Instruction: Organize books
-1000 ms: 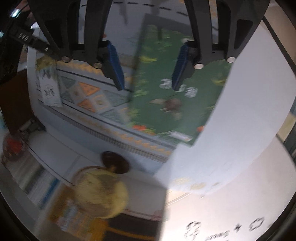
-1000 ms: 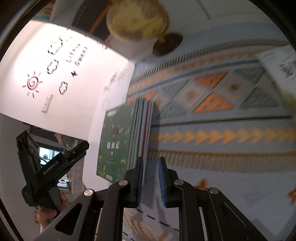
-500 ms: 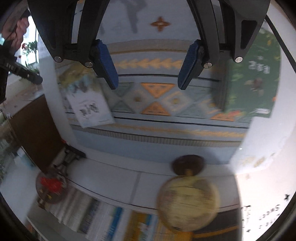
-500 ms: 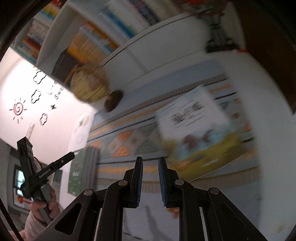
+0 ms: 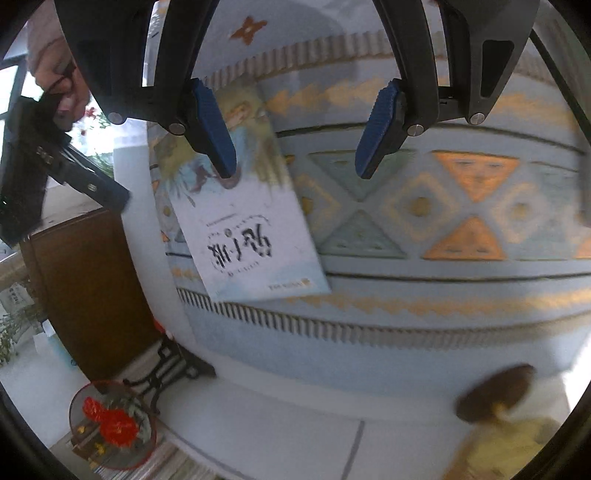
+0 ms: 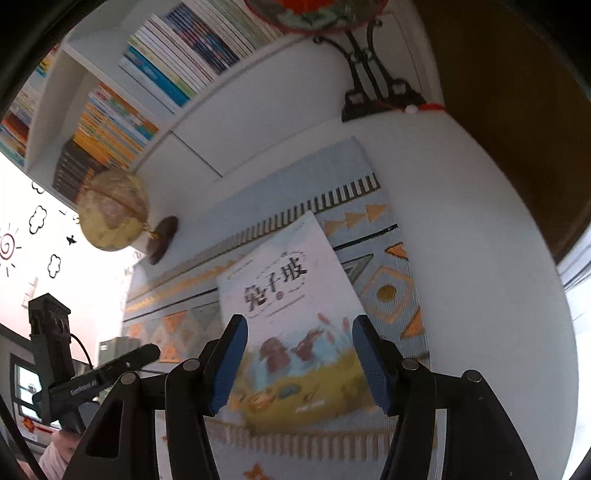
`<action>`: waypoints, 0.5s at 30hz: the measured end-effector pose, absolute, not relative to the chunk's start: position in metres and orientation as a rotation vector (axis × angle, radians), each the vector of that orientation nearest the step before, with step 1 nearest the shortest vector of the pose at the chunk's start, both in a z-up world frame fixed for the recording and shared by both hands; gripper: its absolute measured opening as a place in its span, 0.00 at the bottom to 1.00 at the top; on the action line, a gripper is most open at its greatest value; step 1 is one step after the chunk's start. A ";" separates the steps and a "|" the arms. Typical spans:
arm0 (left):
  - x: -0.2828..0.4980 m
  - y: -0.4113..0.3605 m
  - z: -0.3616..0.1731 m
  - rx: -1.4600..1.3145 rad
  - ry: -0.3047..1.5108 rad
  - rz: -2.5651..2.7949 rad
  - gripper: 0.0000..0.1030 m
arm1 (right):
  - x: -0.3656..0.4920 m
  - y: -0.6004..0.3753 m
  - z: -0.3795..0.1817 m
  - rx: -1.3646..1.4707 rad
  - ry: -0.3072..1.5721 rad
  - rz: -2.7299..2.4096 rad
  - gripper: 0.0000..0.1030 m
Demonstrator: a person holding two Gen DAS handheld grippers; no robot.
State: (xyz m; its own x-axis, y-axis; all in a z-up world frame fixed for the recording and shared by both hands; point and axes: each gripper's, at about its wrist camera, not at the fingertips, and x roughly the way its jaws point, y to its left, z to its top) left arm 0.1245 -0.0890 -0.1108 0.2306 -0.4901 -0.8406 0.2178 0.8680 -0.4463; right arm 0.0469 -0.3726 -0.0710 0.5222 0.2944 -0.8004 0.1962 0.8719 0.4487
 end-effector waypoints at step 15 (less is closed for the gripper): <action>0.130 -0.132 -0.149 -0.276 1.298 -0.657 0.61 | 0.072 -0.374 -0.130 0.405 1.078 0.092 0.56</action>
